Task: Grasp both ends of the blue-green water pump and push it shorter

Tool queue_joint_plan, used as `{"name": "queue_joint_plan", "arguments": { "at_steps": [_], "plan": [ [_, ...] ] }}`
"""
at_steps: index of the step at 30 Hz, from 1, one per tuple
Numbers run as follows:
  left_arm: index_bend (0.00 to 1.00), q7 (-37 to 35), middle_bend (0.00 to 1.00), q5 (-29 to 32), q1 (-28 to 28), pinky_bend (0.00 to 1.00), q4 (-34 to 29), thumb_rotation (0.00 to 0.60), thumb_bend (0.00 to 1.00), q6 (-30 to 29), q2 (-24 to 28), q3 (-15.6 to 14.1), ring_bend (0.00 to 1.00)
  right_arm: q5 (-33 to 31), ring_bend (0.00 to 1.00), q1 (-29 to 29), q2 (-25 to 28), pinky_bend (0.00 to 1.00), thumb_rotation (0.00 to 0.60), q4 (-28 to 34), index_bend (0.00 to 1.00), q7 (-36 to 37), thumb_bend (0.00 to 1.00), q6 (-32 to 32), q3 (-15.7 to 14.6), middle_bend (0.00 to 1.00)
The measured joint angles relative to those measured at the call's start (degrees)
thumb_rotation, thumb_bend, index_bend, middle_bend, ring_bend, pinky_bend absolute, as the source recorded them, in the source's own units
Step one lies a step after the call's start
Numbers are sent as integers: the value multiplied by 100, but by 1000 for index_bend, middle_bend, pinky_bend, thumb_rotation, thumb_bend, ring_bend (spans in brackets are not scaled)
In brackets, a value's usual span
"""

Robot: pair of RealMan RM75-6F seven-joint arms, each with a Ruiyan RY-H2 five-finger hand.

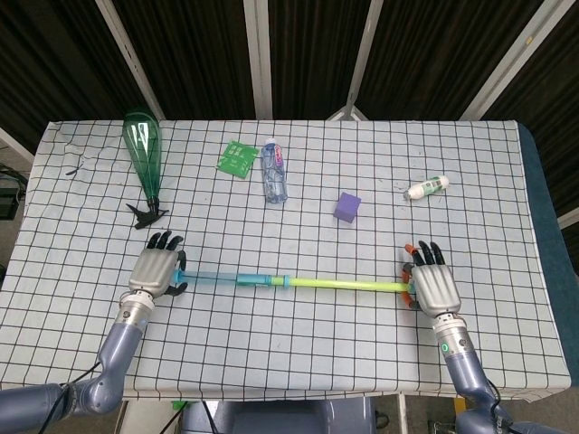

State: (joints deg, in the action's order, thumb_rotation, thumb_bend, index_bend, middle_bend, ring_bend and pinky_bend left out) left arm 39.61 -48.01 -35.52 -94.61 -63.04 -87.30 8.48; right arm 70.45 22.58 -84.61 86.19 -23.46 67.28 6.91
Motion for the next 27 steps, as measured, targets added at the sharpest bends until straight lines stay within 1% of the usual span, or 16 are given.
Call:
{"name": "queue_joint_plan", "arguments": {
  "at_steps": [7, 13, 19, 27],
  "plan": [
    [554, -59, 120, -82, -20, 0, -504, 600, 459, -119, 225, 49, 0, 7, 0, -28, 130, 0, 600, 333, 630, 36, 409, 113, 53, 195],
    [556, -1, 120, -126, -33, 0, -853, 600, 459, -256, 377, 26, 0, 26, 0, -68, 221, 0, 600, 589, 636, -16, 410, 228, 52, 198],
    [557, 91, 120, -112, -47, 0, -1145, 600, 459, -421, 478, 10, 0, 83, 0, -92, 267, 0, 600, 857, 636, -106, 410, 325, 25, 198],
    [557, 237, 120, -125, -97, 0, -1433, 600, 459, -591, 570, -8, 0, 47, 0, -99, 292, 0, 600, 1065, 636, -238, 410, 392, 30, 198]
  ]
}}
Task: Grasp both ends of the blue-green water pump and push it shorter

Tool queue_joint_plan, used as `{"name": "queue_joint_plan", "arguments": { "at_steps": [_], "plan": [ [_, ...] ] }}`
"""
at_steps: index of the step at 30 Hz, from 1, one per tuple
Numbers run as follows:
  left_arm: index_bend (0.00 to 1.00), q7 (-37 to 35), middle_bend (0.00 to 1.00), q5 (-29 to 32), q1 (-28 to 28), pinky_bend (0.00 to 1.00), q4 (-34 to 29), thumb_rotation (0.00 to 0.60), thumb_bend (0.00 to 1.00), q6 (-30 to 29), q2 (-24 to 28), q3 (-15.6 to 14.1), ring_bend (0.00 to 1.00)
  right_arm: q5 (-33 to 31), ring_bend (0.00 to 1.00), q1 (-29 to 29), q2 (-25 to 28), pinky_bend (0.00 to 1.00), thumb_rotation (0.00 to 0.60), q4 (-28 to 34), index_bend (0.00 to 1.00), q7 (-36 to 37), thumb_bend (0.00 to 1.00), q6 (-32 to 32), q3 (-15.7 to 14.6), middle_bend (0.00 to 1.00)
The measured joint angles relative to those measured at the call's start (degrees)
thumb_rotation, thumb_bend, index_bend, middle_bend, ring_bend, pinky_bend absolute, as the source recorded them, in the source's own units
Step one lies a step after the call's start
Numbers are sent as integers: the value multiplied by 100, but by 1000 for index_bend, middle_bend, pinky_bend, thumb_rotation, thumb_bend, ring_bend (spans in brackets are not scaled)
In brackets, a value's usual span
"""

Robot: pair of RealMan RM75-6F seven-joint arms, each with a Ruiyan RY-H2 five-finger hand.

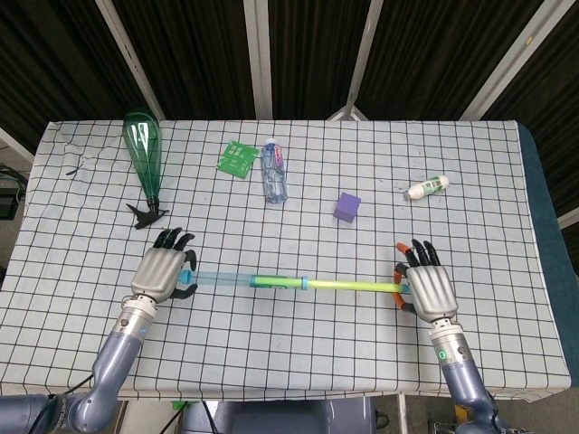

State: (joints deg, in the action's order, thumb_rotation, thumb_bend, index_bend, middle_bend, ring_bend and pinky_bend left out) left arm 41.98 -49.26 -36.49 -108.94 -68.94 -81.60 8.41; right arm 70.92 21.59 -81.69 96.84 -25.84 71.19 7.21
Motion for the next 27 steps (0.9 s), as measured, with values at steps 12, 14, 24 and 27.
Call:
{"name": "queue_joint_plan", "arguments": {
  "at_steps": [12, 14, 24, 27],
  "plan": [
    [557, 126, 120, 61, -114, 0, -73, 600, 459, -63, 45, -33, 0, -40, 0, 103, -76, 0, 600, 258, 636, -288, 410, 20, 46, 199],
    [557, 130, 120, 69, -123, 0, -49, 600, 459, -55, 32, -48, 0, -46, 0, 127, -103, 0, 600, 285, 637, -330, 410, 14, 55, 199],
    [557, 90, 119, 95, -175, 0, 104, 600, 460, -30, -95, -91, 0, -192, 0, 252, -325, 0, 600, 359, 649, -641, 410, -7, 109, 208],
    [557, 68, 119, 103, -202, 0, 122, 600, 460, -25, -110, -67, 0, -250, 0, 295, -382, 0, 600, 385, 650, -734, 410, -9, 137, 208]
  ]
}}
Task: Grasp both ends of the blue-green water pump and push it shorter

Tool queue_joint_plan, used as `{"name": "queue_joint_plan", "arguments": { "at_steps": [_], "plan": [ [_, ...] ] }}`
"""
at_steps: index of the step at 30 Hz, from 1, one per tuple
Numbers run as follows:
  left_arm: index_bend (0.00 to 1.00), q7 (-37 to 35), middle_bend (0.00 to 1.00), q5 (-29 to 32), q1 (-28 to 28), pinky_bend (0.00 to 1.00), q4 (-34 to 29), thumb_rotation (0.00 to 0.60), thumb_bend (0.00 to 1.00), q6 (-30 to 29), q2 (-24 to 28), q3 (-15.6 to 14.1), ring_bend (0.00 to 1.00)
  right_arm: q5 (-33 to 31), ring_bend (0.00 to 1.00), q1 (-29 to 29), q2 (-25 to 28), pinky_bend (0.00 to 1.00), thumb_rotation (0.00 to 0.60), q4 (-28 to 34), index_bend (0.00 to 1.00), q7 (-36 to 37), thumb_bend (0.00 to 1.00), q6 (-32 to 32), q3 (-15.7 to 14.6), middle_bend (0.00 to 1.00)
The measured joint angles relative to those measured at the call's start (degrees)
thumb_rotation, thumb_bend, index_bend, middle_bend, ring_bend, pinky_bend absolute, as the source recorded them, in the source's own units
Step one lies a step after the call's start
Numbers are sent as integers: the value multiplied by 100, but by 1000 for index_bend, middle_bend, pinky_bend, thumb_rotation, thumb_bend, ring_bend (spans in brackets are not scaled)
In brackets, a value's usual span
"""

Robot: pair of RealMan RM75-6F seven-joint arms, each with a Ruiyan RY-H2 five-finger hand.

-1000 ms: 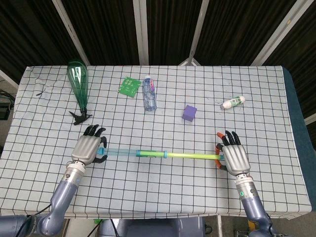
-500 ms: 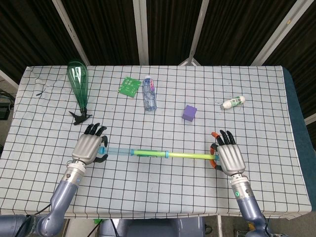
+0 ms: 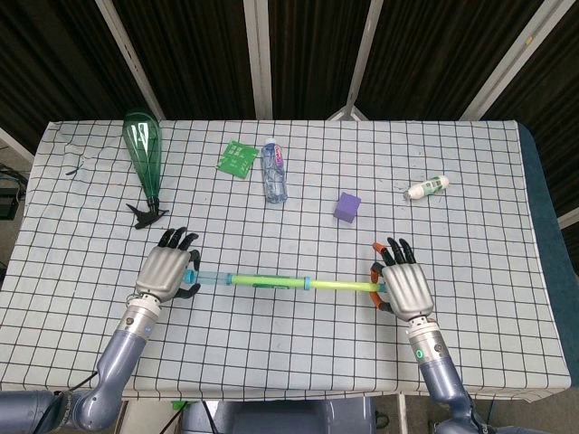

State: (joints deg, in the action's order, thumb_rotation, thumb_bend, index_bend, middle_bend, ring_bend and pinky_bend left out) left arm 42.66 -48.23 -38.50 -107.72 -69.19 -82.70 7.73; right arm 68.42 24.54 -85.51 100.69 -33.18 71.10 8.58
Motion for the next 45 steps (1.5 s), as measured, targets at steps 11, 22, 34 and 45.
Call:
{"name": "queue_joint_plan", "arguments": {
  "at_steps": [11, 22, 34, 45],
  "plan": [
    [556, -7, 118, 62, -136, 0, 65, 600, 459, 46, -127, 14, 0, -83, 0, 180, -226, 0, 600, 217, 650, -450, 410, 27, 6, 209],
    [556, -93, 118, 94, -185, 0, 89, 600, 459, 5, -204, 6, 0, -247, 0, 313, -468, 0, 600, 324, 653, -790, 410, 121, -16, 212],
    [556, -144, 117, 76, -191, 0, 45, 600, 459, -33, -199, -31, 0, -298, 0, 360, -545, 0, 600, 332, 653, -837, 410, 175, -36, 212],
    [470, -133, 82, 82, -232, 0, -3, 600, 400, -42, -217, -29, 0, -336, 0, 393, -602, 0, 600, 311, 511, -874, 409, 200, -51, 191]
  ]
}}
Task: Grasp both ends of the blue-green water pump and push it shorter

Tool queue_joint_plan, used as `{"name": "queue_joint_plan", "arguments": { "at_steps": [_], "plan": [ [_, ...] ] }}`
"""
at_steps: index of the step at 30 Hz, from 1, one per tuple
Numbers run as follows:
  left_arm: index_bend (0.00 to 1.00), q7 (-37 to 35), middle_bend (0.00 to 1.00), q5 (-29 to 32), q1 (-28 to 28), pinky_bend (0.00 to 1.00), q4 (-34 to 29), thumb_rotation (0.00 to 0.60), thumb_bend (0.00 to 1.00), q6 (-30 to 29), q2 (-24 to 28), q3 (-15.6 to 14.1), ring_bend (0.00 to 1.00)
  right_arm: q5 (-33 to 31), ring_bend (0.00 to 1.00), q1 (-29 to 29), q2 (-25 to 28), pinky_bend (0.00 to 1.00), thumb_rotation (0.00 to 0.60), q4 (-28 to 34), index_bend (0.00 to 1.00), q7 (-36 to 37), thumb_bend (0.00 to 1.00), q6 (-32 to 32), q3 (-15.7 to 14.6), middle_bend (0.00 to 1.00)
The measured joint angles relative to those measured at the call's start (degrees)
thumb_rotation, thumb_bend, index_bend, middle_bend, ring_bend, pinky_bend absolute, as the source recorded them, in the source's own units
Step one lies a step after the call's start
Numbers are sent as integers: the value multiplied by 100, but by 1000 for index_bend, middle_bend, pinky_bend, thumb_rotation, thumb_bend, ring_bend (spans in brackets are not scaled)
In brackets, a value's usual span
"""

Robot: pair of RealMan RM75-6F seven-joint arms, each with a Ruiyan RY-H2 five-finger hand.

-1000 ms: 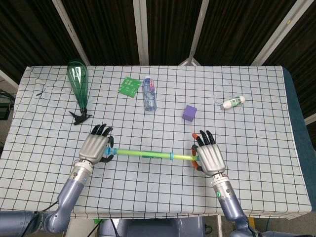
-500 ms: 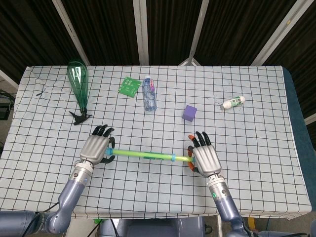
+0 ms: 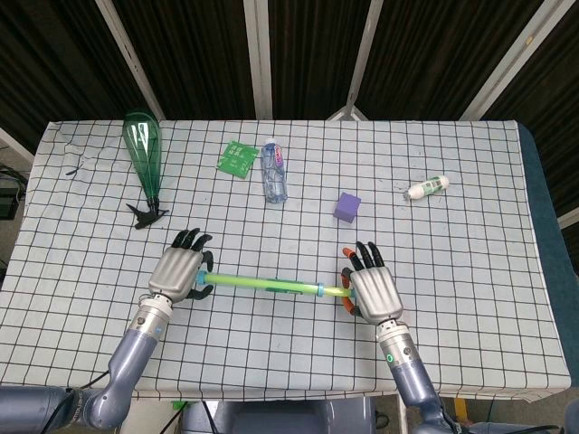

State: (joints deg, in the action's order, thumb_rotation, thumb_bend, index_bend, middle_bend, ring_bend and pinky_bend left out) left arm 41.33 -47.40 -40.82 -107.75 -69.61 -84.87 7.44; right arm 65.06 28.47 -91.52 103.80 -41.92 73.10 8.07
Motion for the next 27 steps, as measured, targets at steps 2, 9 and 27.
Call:
{"name": "queue_joint_plan", "arguments": {
  "at_steps": [2, 9, 27],
  "plan": [
    [394, -19, 58, -12, 3, 0, 5, 600, 306, 1, 2, -8, 0, -12, 0, 4, 17, 0, 600, -6, 311, -37, 410, -1, -11, 134],
    [188, -156, 25, -69, 58, 0, 48, 600, 159, -5, 52, -43, 0, -168, 0, 0, 188, 0, 600, 12, 0, -95, 410, -42, -32, 0],
    [174, -807, 26, -533, 521, 0, -270, 600, 132, -283, 602, -235, 0, -112, 0, -353, 1013, 0, 600, 198, 0, 546, 322, 60, -249, 0]
  ]
}}
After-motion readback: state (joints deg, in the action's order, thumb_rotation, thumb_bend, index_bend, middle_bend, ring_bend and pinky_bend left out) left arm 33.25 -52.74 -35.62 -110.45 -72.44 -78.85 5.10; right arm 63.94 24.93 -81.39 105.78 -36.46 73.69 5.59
